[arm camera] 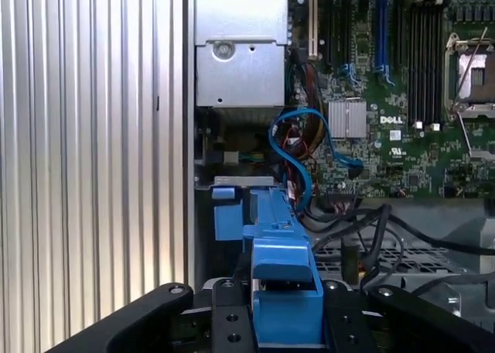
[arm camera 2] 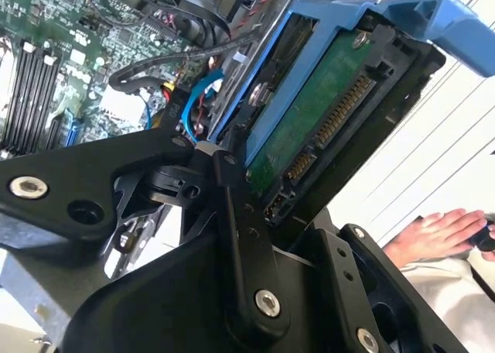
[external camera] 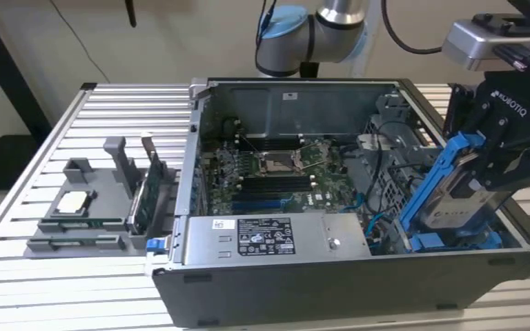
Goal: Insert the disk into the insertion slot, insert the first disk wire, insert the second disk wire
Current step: 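Insert the disk into the insertion slot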
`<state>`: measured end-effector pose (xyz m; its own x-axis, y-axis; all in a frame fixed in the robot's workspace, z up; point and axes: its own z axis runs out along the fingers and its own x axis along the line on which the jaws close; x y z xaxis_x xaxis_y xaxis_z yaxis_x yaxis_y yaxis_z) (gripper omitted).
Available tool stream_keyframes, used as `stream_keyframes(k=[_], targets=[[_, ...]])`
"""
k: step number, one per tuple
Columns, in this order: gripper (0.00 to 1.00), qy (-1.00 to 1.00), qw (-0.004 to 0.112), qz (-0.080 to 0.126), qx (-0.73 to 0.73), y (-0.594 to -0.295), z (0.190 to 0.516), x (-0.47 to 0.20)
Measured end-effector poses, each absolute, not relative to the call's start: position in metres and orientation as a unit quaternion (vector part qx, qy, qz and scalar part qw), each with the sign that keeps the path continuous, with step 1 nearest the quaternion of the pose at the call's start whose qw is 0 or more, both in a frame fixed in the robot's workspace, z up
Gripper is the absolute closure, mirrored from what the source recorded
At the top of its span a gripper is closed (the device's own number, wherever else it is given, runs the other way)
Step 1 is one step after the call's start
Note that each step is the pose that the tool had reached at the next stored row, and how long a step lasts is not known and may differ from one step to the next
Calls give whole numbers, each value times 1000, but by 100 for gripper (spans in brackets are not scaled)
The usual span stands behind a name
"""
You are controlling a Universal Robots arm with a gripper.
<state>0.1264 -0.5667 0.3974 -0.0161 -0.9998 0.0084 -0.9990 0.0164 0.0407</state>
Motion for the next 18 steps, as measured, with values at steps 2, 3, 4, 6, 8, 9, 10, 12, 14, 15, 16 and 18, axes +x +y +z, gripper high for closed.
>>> stream_keyframes(k=[2,3,4,6,8,9,10,12,14,15,16,18], targets=[[67,-713,17,-12,701,-567,394,127],[67,-713,17,-12,701,-567,392,127],[67,-713,17,-12,701,-567,390,127],[67,-713,17,-12,701,-567,387,127],[67,-713,17,-12,701,-567,384,127],[67,-713,17,-12,701,-567,382,127],[67,-713,17,-12,701,-567,382,127],[67,-713,17,-11,701,-567,381,127],[67,-713,17,-12,701,-567,381,127],[67,-713,17,-12,701,-567,381,127],[67,-713,17,-12,701,-567,381,127],[66,-712,17,-12,701,-567,381,127]])
